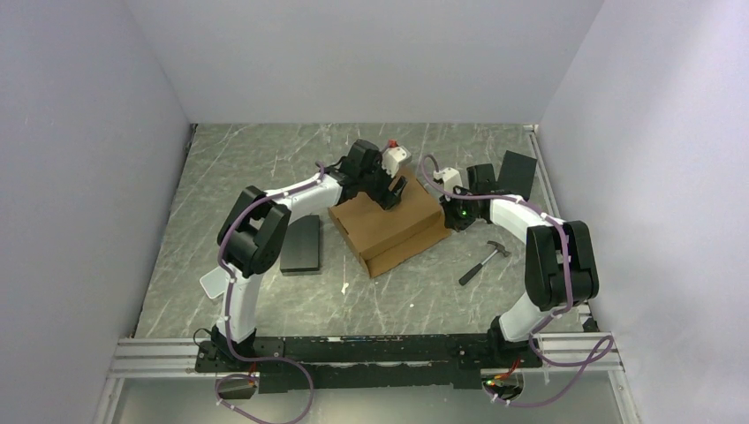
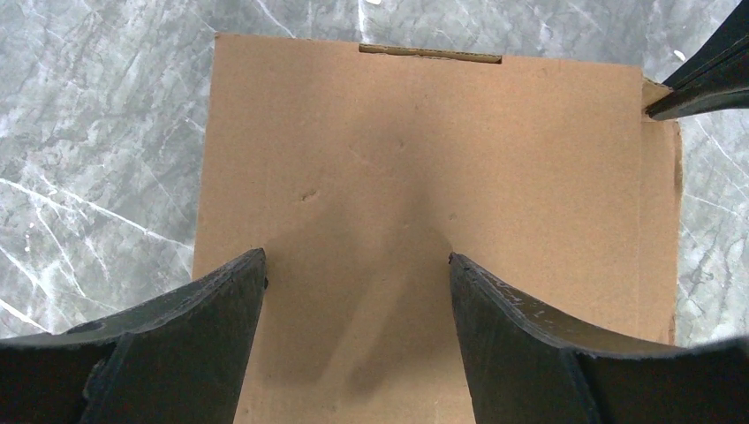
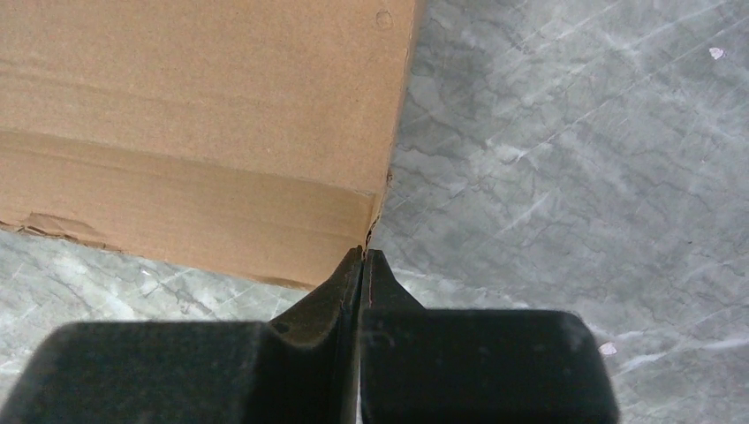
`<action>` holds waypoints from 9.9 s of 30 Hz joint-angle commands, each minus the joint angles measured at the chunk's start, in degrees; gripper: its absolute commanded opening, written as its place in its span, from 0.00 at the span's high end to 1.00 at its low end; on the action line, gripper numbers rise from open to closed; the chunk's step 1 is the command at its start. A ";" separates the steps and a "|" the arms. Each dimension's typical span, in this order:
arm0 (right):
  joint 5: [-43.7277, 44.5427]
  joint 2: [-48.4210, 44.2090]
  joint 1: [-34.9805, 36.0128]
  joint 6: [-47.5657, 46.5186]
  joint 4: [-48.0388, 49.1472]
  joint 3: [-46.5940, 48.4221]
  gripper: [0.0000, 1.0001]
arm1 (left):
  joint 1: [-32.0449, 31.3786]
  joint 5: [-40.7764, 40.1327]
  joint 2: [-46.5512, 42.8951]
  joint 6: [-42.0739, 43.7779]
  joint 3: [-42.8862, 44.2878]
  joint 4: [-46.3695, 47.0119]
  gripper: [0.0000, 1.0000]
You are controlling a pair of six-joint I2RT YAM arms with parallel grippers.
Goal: Fold the paper box
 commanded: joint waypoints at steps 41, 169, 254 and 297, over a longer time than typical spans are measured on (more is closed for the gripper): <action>-9.47 -3.75 -3.40 -0.67 5.71 -3.09 0.88 | -3.04 6.85 -1.83 -10.66 -8.17 -8.52 0.22; -22.18 3.54 -16.29 7.45 2.30 0.25 0.65 | -1.02 14.05 3.06 -14.58 -4.92 -13.10 0.24; 1.51 -6.63 2.53 5.89 10.67 -0.13 1.00 | -1.01 17.24 9.61 -10.86 1.09 -20.56 0.26; -7.78 -10.13 -3.88 3.94 2.56 -0.54 0.71 | 1.40 15.55 7.45 -15.11 2.12 -19.90 0.22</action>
